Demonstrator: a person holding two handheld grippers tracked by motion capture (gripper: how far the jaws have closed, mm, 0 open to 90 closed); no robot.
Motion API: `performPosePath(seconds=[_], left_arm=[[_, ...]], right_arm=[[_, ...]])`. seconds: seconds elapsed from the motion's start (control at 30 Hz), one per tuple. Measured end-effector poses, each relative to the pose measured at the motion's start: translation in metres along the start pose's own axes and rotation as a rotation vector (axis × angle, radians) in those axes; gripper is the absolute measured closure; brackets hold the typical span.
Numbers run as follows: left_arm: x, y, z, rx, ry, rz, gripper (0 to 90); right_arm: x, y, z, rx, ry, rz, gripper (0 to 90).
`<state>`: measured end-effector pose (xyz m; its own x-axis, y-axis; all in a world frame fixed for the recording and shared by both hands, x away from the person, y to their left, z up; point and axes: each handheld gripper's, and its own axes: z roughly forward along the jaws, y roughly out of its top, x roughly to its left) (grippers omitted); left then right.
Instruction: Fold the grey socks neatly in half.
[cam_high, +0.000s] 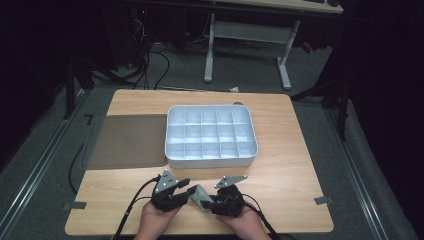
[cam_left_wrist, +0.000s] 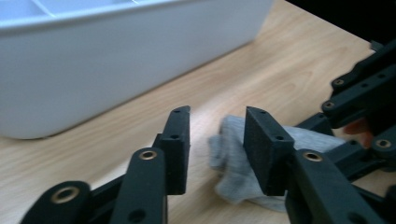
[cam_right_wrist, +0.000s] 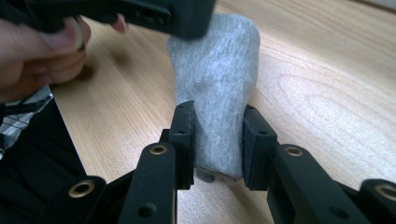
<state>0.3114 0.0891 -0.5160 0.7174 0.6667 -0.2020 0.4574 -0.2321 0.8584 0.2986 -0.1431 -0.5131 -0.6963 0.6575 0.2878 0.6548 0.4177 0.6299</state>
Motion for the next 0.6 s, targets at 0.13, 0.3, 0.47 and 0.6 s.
performPosePath(seconds=[0.13,0.3,0.47,0.6], left_arm=[[0.010,-0.003,-0.011,-0.017,0.048,-0.010,54.8],[0.017,-0.009,-0.022,0.025,0.118,0.043,48.3],[0.021,-0.014,-0.034,-0.009,0.153,0.043,43.3],[0.022,-0.018,-0.036,0.005,0.150,0.062,41.3]], right_arm=[[0.000,0.002,-0.006,-0.008,-0.030,-0.018,71.1],[-0.006,0.002,-0.014,-0.011,-0.069,-0.020,71.0],[-0.010,0.002,-0.020,-0.001,-0.106,-0.023,71.0],[-0.012,0.003,-0.026,0.001,-0.137,-0.026,71.0]])
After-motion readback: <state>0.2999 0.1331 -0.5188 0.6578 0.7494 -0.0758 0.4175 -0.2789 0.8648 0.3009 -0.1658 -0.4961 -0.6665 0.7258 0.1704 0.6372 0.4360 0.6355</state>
